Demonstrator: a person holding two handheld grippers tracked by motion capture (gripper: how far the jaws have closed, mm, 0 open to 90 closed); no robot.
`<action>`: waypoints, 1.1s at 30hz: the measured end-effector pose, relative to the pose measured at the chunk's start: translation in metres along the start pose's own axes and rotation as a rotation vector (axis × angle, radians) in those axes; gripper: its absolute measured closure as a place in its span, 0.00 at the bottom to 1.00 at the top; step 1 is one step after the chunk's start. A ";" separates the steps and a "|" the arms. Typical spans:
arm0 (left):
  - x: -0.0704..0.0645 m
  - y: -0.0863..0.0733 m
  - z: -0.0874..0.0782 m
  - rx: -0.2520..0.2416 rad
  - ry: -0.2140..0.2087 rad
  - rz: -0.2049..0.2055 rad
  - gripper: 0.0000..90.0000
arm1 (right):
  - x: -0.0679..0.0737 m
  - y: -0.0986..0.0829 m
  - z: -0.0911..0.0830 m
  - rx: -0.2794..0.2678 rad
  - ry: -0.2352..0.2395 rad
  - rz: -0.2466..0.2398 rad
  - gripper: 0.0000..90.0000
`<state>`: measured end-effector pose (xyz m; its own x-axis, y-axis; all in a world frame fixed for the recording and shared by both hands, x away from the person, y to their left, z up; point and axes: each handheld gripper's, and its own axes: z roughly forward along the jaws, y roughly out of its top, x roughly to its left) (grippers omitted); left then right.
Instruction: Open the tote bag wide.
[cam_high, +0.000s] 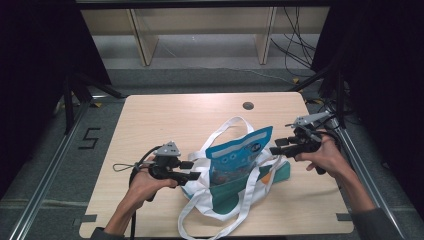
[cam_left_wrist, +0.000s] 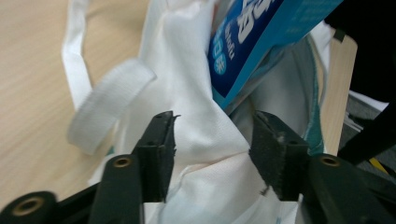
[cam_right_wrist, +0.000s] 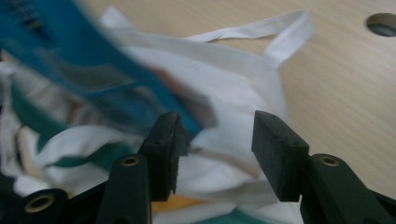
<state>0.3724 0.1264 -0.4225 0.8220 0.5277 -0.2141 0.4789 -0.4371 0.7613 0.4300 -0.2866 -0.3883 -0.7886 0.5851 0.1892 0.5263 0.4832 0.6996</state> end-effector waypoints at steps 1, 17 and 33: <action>-0.001 0.000 0.007 0.016 0.000 -0.016 0.51 | 0.004 -0.004 -0.001 -0.019 0.013 -0.020 0.58; 0.002 -0.005 0.051 0.093 -0.001 -0.038 0.44 | 0.047 -0.021 0.027 0.025 0.113 -0.173 0.44; 0.010 -0.011 0.046 0.035 0.012 -0.035 0.91 | 0.052 -0.050 0.060 0.192 0.084 -0.288 0.92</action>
<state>0.3898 0.1029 -0.4617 0.8010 0.5514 -0.2330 0.5179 -0.4432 0.7316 0.3820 -0.2412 -0.4545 -0.9323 0.3558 0.0646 0.3228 0.7386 0.5918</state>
